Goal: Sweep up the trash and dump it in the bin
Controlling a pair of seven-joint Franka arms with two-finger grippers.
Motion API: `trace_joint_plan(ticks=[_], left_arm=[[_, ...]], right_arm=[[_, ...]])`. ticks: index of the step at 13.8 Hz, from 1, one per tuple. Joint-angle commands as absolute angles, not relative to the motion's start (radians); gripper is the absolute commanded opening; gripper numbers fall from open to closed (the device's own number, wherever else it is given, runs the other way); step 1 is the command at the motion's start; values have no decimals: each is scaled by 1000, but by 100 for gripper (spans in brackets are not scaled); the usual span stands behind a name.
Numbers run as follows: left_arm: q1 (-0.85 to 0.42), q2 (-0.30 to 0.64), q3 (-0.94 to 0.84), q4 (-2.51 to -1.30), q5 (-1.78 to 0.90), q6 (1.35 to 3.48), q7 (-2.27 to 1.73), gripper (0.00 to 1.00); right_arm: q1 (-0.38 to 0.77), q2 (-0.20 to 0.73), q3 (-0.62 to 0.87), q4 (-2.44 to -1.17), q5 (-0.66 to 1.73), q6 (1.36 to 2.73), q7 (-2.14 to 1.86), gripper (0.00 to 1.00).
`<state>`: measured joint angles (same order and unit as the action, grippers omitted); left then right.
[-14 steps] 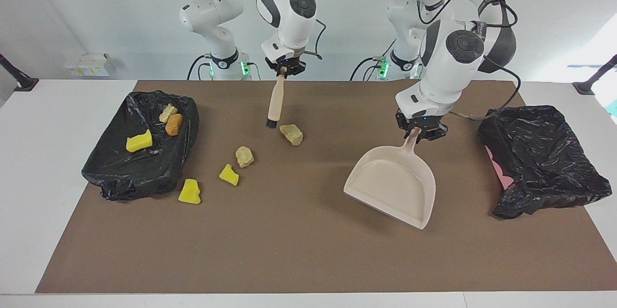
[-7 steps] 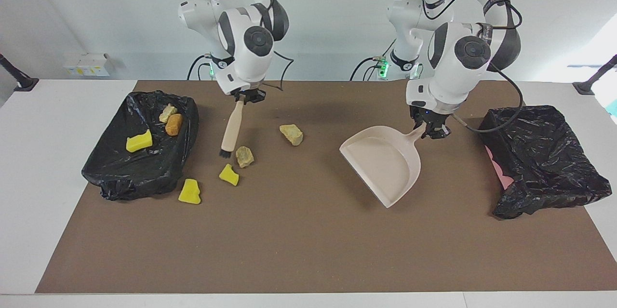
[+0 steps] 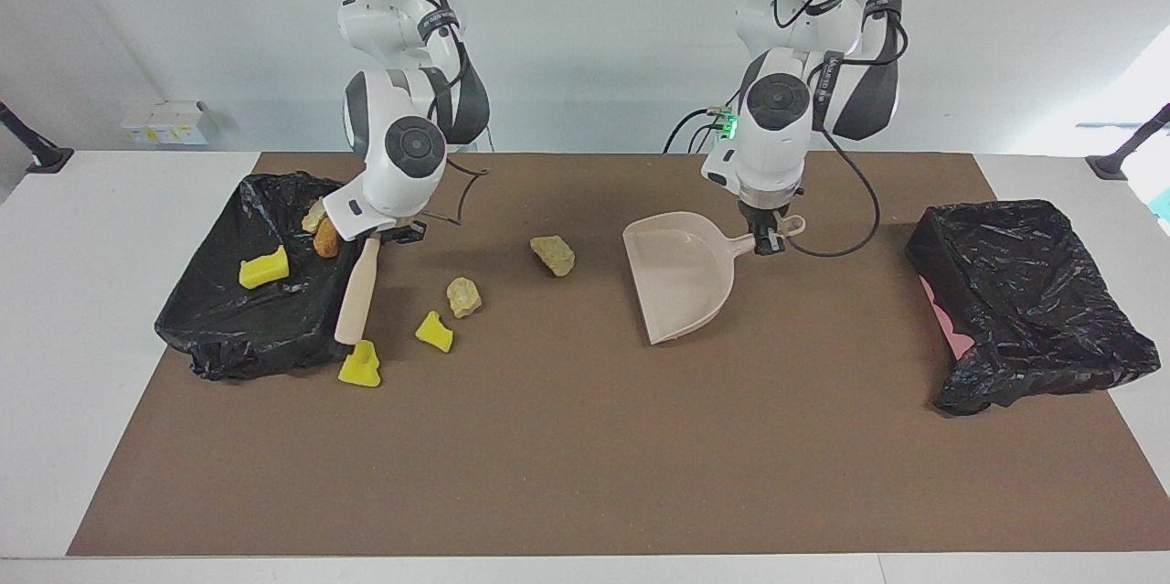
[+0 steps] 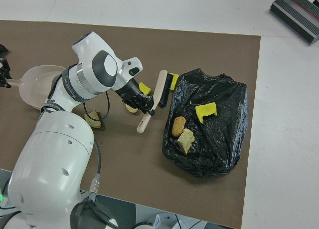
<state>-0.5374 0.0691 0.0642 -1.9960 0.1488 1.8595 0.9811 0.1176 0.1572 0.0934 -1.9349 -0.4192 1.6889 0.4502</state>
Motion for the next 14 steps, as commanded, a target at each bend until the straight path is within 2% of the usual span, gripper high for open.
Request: trace_joint_plan(ticks=[1, 5, 9, 14], left_arm=[[-589, -12, 74, -2107, 173, 1907, 932, 0], [-687, -116, 72, -2273, 173, 1989, 717, 0], [-745, -117, 66, -2296, 173, 2006, 579, 0], [-758, -118, 66, -2296, 173, 2011, 508, 0]], right_arm=[[92, 205, 109, -1881, -472, 1718, 390, 0], [74, 253, 104, -1870, -477, 1749, 374, 0], [72, 279, 107, -1867, -448, 1763, 373, 0], [141, 264, 120, -1879, -246, 1741, 345, 0]])
